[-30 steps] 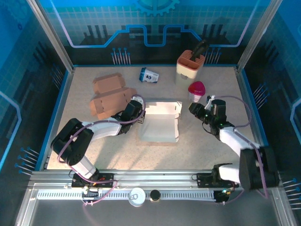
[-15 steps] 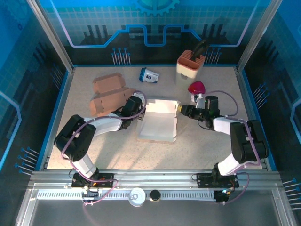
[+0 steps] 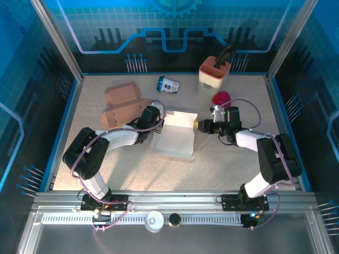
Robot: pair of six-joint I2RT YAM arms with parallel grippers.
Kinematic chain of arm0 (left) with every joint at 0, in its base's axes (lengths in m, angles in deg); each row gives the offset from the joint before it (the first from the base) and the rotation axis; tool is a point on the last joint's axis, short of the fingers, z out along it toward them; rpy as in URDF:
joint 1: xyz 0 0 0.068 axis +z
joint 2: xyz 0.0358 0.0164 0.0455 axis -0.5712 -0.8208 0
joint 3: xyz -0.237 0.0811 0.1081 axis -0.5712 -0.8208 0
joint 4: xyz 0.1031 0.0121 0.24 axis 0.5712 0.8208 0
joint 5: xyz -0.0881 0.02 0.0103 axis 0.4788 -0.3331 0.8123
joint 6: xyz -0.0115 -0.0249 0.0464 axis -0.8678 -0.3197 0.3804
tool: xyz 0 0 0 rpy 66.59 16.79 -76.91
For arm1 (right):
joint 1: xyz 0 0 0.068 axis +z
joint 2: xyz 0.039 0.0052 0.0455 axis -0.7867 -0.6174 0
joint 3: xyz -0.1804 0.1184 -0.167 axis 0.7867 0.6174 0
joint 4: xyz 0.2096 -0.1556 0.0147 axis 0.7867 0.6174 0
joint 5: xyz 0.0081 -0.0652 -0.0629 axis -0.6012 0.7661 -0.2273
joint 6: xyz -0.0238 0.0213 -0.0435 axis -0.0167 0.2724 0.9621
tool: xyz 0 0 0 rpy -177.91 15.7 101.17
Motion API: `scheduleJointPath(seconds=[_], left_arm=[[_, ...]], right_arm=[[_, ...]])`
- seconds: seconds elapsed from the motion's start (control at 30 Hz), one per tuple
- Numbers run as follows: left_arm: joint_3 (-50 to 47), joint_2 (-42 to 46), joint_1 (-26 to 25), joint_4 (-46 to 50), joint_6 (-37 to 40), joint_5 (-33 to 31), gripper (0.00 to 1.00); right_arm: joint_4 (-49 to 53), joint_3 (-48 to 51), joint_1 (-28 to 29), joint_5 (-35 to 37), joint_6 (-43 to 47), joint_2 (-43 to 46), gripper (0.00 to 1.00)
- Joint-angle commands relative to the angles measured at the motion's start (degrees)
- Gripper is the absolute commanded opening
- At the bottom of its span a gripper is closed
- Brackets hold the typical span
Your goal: Fold the paper box
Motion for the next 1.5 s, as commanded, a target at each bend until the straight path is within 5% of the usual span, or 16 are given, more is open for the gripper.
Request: scheduleJointPath(seconds=[0.0,0.43,1.0,1.13,1.47], left_arm=[[1.59,-1.38,-0.24,2.06,1.54,2.54,0.00],[3.14,-2.34,1.19,5.15,2.67,5.24,0.00],[3.92,-1.44,1.42,7.11,4.98,7.35,0.00],[4.84,-2.40,1.42,7.68,5.25,7.44,0.00],[6.09,-3.58,1.55,8.51,5.73,8.22,0.00]], right_arm=[[1.71,-0.09,2.22,1.11,4.09,3.33,0.43],[2.71,5.64,1.78,4.73,-0.55,9.73,0.49],[-10.88,16.86,1.78,10.47,-3.27,22.30,0.49],[-10.08,16.26,-0.26,9.00,-2.40,20.43,0.38],[-9.00,11.75,3.08,12.04,1.38,13.50,0.40]])
